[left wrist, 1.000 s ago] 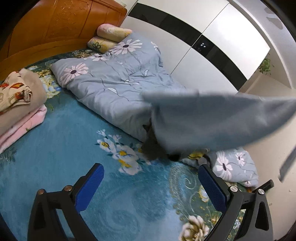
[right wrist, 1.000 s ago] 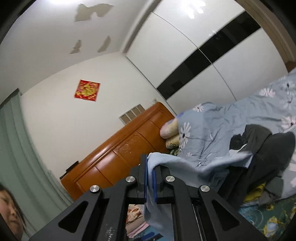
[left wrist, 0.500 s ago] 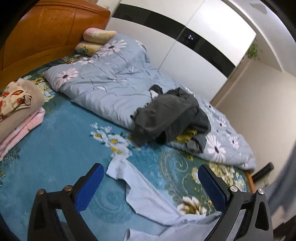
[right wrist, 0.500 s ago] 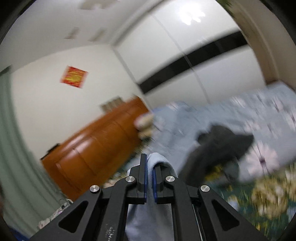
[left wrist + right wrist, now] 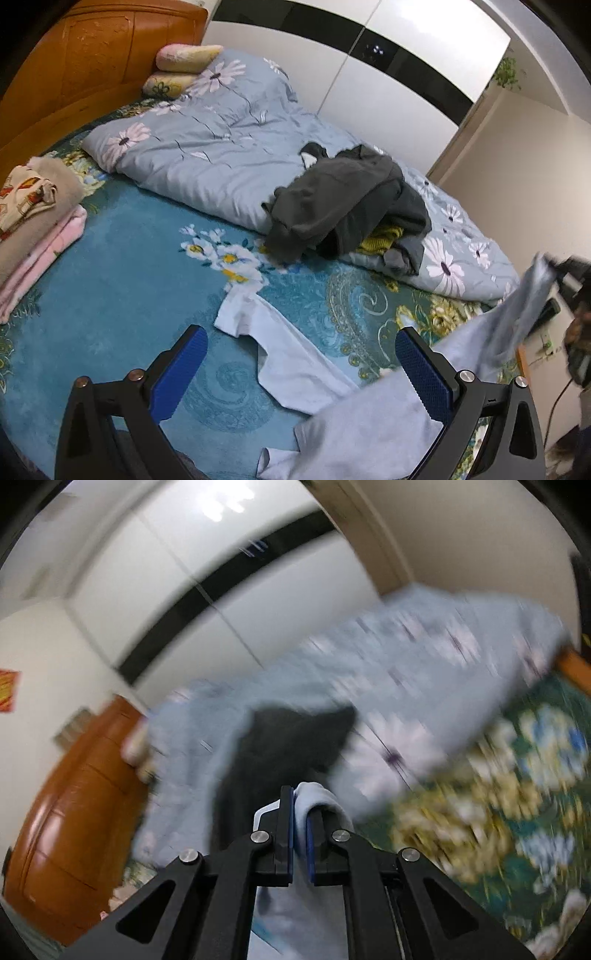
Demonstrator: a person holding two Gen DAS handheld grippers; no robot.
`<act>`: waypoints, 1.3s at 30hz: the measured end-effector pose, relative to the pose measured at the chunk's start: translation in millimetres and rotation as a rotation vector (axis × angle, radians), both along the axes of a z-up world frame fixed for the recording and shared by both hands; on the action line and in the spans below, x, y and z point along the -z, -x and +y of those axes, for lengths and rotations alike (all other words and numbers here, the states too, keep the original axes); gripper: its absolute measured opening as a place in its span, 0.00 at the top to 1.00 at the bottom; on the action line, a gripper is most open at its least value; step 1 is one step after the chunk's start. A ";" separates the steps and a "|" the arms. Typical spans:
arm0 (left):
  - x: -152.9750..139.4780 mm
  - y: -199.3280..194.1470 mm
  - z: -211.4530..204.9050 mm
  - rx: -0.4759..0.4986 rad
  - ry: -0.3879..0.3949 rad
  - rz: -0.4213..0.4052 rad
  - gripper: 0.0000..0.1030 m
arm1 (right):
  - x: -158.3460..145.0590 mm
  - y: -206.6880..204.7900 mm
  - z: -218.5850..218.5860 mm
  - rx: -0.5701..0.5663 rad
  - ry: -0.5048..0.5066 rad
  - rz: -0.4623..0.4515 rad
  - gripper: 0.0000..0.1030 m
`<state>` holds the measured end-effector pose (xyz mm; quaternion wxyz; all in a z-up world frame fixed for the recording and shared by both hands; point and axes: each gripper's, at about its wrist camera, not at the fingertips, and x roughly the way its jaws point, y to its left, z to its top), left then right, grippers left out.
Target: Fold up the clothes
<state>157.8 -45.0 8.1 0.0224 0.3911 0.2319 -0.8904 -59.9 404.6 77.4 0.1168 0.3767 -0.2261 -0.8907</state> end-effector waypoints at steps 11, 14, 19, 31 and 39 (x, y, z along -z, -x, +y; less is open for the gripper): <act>42.5 22.4 73.5 0.195 0.072 -0.133 0.00 | 110.2 -30.5 51.6 0.018 -0.111 -0.238 0.74; 53.2 22.5 101.1 0.243 0.101 -0.163 0.00 | 101.8 -46.2 58.7 -0.001 -0.162 -0.205 0.50; 59.4 16.1 162.4 0.391 0.218 -0.159 0.00 | 114.7 -68.1 83.0 0.025 -0.202 -0.231 0.49; 83.4 -4.4 265.0 0.702 0.423 -0.187 0.00 | 138.8 -61.8 65.8 -0.252 -0.227 -0.431 0.39; 104.8 -9.5 290.1 0.772 0.493 -0.248 0.00 | 141.3 -75.9 99.0 -0.217 -0.204 -0.480 0.39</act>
